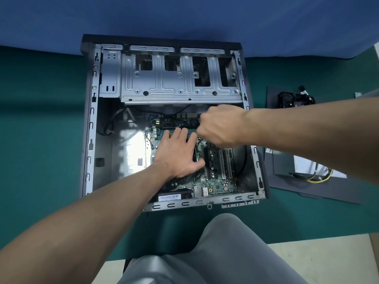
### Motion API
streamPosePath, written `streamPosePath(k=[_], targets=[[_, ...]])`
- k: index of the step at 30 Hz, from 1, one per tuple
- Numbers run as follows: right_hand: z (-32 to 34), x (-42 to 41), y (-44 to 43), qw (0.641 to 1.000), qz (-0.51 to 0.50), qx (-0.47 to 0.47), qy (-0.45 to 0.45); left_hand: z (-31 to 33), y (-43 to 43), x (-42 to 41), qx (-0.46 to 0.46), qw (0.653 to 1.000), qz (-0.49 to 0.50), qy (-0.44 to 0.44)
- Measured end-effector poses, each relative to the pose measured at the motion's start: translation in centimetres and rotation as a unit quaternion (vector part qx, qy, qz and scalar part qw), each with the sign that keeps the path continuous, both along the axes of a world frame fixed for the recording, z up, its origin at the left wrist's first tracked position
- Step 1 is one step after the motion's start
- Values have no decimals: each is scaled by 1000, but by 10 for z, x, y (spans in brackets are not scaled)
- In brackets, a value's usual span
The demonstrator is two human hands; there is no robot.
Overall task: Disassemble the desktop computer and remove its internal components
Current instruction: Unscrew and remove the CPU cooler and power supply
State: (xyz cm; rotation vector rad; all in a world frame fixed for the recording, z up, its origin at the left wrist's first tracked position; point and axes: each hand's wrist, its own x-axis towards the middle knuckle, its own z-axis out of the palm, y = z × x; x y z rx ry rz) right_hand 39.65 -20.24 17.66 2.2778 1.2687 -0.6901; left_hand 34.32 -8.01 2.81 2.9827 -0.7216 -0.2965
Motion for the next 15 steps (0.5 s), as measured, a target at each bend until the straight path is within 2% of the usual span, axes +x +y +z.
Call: streamPosePath(k=[1,2,3,4,5,6,7,8,9,11,12,13,14,15], targets=[[-3,-1,2,994,-106,36,18,0,0,0,-1,1000,1,-3],[-9,-1,6,961,-260,81,55,1,0,0,1,1000,1,-4],[-13,0,9,893,-425,112,99,1,0,0,5,1000,0,-4],[-15,1,13,794,-573,123,161,0,0,0,6,1000,-1,-5],[-16,4,16,694,-675,108,225,0,0,-1,3,1000,-2,-7],[-16,6,18,630,-722,87,272,-1,0,-1,-1,1000,-3,-7],[-17,7,20,610,-734,67,292,-1,0,0,-3,1000,-2,-6],[-19,8,21,627,-722,48,287,-1,0,0,-1,1000,-1,-2],[-20,8,22,692,-676,29,252,-1,0,0,3,1000,1,3],[-16,2,25,870,-471,-25,141,-2,0,2,12,1000,-1,14],[-11,-4,26,933,-345,-46,86,-2,-1,1,12,1000,-2,16],[-8,-10,26,972,-221,-68,40,-2,-1,1,9,1000,-2,16],[-6,-14,25,993,-88,-83,3,-1,-2,1,2,1000,1,15],[-5,-16,23,995,28,-96,-21,-1,-2,1,-6,1000,5,13]])
